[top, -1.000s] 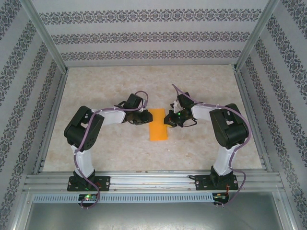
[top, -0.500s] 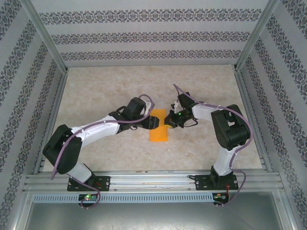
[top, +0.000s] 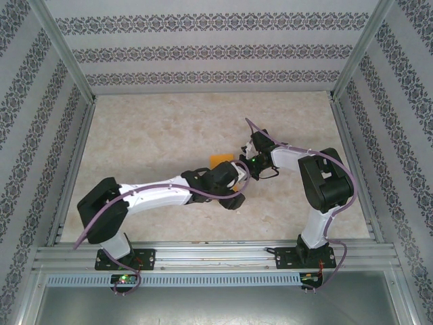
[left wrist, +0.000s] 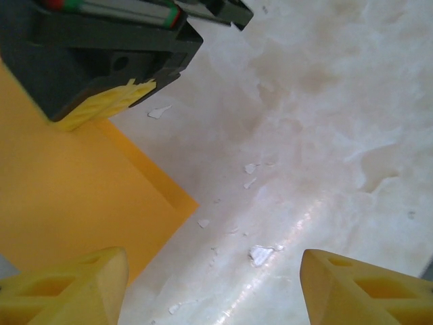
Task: Fold a paper plane with a square sheet of paper (fold left side to right side)
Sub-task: Fold the triangle a second time at the center of the table.
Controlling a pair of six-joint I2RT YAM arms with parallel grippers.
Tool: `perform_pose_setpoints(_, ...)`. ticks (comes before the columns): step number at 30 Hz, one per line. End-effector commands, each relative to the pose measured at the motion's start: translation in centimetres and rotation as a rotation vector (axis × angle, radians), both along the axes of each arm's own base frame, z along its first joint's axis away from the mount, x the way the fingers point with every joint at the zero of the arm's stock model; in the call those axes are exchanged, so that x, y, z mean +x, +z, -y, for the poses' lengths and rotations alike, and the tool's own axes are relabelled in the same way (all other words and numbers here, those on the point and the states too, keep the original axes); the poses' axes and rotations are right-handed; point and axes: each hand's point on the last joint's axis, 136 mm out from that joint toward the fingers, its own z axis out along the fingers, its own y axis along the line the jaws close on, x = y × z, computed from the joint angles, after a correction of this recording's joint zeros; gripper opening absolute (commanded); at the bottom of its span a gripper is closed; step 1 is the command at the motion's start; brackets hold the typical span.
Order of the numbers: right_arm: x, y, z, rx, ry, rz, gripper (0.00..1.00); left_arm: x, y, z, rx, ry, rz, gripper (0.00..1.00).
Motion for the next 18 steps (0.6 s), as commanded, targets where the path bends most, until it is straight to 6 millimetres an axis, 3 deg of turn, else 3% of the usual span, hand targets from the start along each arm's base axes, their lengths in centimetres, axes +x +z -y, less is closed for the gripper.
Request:
perform_pose_setpoints(1, 0.7, 1.7, 0.1, 0.021, -0.019, 0.013, 0.0, 0.7, -1.5, -0.9, 0.148, -0.023, 0.056, 0.69)
perform_pose_setpoints(10, 0.6, 1.5, 0.2, 0.019, -0.022, 0.01, 0.01, 2.7, -3.5, -0.4, 0.267, -0.033, 0.091, 0.7)
perform_pose_setpoints(18, 0.6, 1.5, 0.3, 0.018, -0.024, 0.011, 0.01, 3.0, -4.2, -0.4, 0.293, -0.027, 0.089, 0.49)
